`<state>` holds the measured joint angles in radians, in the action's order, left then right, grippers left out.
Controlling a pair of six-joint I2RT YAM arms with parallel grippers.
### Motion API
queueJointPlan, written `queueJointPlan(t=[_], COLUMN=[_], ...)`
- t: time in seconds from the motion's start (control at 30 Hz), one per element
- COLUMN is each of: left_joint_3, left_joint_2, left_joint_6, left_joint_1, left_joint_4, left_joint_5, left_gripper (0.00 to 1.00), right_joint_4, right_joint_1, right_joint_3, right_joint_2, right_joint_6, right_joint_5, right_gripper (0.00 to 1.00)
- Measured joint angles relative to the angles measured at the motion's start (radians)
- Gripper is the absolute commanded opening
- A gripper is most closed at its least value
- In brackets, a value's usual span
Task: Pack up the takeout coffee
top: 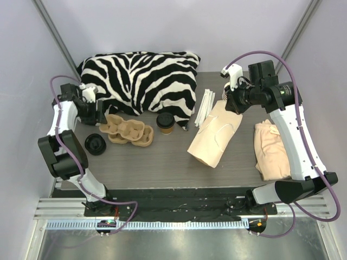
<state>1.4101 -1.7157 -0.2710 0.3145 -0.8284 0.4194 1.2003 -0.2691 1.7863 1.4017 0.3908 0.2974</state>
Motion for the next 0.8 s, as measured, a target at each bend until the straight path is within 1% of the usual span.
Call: queueJointPlan(t=[0.23,0.27,0.33,0.4,0.5,0.57,0.6,0.63,0.67,0.73,0.77,0.8], left_joint_3=[0.002,0.002,0.002,0.002,0.002,0.002,0.002,0.002,0.002,0.003,0.003,0.004], left_joint_2=[-0.06,-0.064,-0.073,-0.078,-0.082,-0.082,-0.082,-0.082,-0.082,-0.084,-0.084,-0.084], left_joint_6=[0.001,0.002,0.005,0.006,0.013,0.026,0.028,0.029,0.032,0.036,0.036,0.039], left_joint_1=[0.0,0.0,0.0,0.0,0.0,0.0,0.0,0.0,0.0,0.0,0.0,0.0], left_joint_4=[-0.052,-0.054,-0.056,-0.055,-0.055,-0.053,-0.052,-0.052,-0.052,-0.052,-0.052,-0.051], left_joint_5=[0.013,0.016,0.02,0.023,0.026,0.026,0.026,0.026,0.026,0.027,0.027,0.027], left_gripper=[0.52,0.48,0.44,0.45,0.53,0.52,0.51,0.48,0.4,0.31,0.22,0.18], right_joint_4=[0.003,0.003,0.004,0.004,0.004,0.004,0.004,0.004,0.004,0.004,0.004,0.005], right_joint_1=[0.0,0.0,0.0,0.0,0.0,0.0,0.0,0.0,0.0,0.0,0.0,0.0], right_joint_3=[0.0,0.0,0.001,0.002,0.002,0.002,0.002,0.002,0.002,0.002,0.002,0.002], right_joint_2=[0.0,0.0,0.0,0.0,0.0,0.0,0.0,0.0,0.0,0.0,0.0,0.0], right_joint_6=[0.001,0.001,0.002,0.003,0.004,0.004,0.004,0.004,0.004,0.004,0.005,0.005], right_joint_5=[0.002,0.003,0.003,0.004,0.005,0.005,0.005,0.006,0.007,0.008,0.009,0.01], right_gripper=[0.01,0.01,0.01,0.01,0.01,0.01,0.01,0.01,0.01,0.01,0.01,0.01])
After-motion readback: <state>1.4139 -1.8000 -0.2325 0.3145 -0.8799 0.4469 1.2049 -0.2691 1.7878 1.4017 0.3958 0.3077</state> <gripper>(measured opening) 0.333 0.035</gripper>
